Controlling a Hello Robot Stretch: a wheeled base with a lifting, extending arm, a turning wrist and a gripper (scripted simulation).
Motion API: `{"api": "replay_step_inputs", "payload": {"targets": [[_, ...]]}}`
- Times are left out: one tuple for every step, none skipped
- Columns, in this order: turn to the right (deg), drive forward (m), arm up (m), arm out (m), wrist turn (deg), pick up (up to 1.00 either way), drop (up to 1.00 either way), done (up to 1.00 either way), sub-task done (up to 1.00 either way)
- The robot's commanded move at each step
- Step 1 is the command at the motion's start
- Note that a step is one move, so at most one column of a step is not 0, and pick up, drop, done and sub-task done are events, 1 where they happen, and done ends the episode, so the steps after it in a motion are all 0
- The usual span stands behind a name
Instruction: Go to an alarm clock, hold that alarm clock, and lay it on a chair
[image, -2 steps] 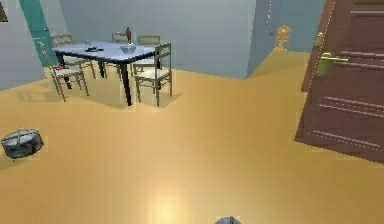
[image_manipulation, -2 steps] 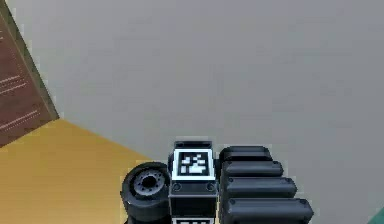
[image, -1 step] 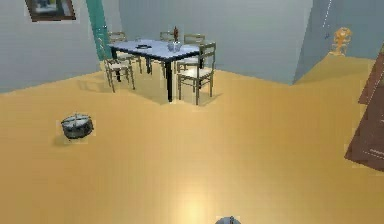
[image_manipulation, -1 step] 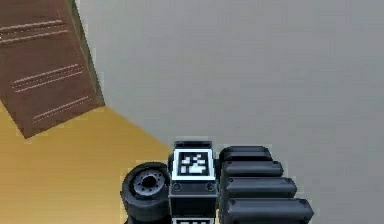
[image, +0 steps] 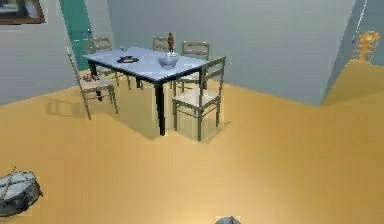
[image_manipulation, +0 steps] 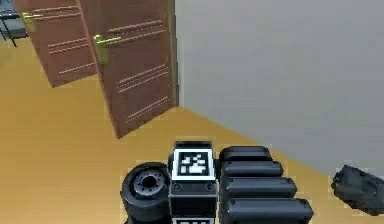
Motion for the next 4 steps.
{"api": "replay_step_inputs", "payload": {"targets": [[0.0,1.0,0.0,0.0,0.0,0.0,0.0,0.0,0.0],[0.0,0.35,0.0,0.0,0.0,0.0,0.0,0.0,0.0],[-45.0,0.0,0.0,0.0,0.0,0.0,0.0,0.0,0.0],[-45.0,0.0,0.0,0.0,0.0,0.0,0.0,0.0,0.0]]}}
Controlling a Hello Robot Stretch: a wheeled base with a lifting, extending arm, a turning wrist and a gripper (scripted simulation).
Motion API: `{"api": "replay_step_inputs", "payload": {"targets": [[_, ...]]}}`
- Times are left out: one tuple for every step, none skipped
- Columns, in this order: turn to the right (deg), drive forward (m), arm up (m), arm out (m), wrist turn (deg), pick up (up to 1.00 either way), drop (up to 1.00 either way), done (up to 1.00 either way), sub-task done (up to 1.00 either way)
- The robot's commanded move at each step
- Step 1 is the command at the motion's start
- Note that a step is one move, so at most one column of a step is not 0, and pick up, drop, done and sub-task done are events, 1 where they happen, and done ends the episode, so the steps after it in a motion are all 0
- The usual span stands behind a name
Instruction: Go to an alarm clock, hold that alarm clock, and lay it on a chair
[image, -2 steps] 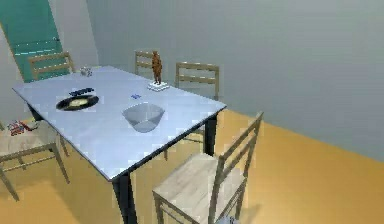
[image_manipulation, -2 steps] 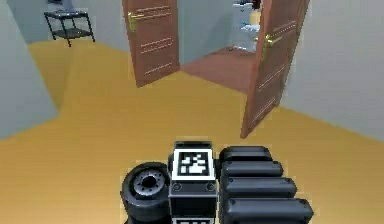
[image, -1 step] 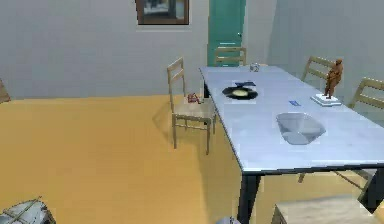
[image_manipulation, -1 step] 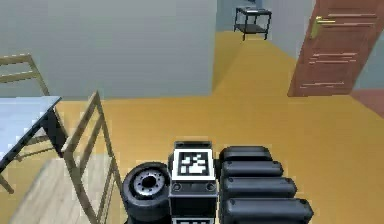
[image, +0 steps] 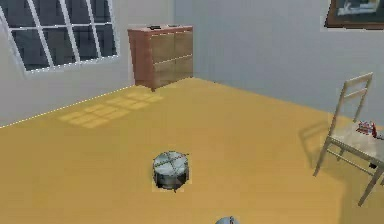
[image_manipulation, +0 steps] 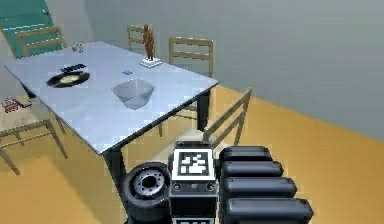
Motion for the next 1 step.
{"api": "replay_step_inputs", "payload": {"targets": [[-36.0,0.0,0.0,0.0,0.0,0.0,0.0,0.0,0.0]]}}
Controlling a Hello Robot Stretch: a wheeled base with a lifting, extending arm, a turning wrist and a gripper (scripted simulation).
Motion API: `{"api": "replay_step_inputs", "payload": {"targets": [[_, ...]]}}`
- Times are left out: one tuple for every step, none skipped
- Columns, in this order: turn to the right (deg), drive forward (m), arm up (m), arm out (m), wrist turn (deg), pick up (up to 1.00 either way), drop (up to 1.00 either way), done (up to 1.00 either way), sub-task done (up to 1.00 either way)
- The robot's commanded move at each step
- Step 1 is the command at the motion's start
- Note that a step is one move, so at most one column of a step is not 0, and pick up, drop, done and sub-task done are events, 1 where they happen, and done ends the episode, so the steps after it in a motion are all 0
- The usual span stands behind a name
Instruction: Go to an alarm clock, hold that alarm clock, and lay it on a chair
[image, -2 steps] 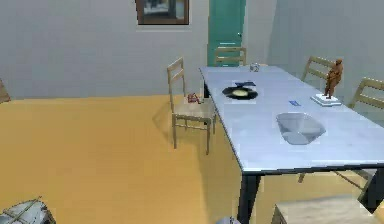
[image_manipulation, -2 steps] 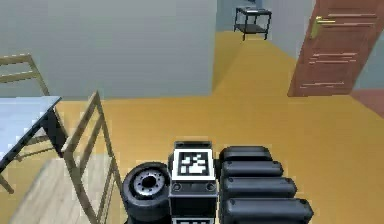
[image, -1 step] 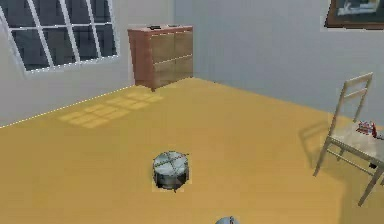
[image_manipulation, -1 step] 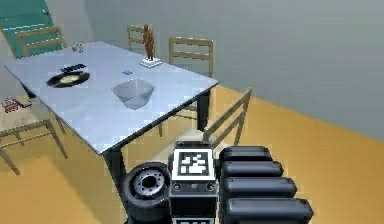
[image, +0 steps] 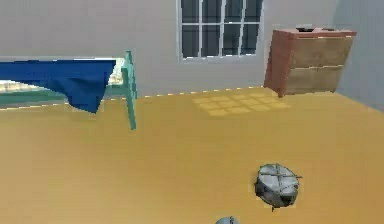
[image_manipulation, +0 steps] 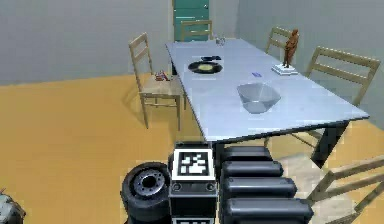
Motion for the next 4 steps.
{"api": "replay_step_inputs", "payload": {"targets": [[45.0,0.0,0.0,0.0,0.0,0.0,0.0,0.0,0.0],[45.0,0.0,0.0,0.0,0.0,0.0,0.0,0.0,0.0],[18.0,0.0,0.0,0.0,0.0,0.0,0.0,0.0,0.0],[-45.0,0.0,0.0,0.0,0.0,0.0,0.0,0.0,0.0]]}}
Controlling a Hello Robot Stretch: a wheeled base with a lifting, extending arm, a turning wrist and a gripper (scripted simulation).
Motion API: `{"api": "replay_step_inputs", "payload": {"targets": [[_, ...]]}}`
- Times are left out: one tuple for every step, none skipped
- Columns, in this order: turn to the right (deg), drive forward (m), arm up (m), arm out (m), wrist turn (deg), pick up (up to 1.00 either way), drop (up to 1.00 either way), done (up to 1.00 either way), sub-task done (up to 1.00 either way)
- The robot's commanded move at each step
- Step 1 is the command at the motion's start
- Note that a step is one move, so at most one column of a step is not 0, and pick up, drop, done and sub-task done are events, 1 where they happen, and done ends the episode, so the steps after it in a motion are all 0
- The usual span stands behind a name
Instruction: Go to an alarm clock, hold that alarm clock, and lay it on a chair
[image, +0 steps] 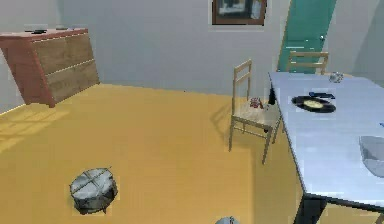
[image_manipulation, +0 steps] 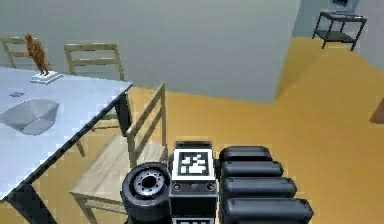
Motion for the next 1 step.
{"api": "replay_step_inputs", "payload": {"targets": [[-45.0,0.0,0.0,0.0,0.0,0.0,0.0,0.0,0.0]]}}
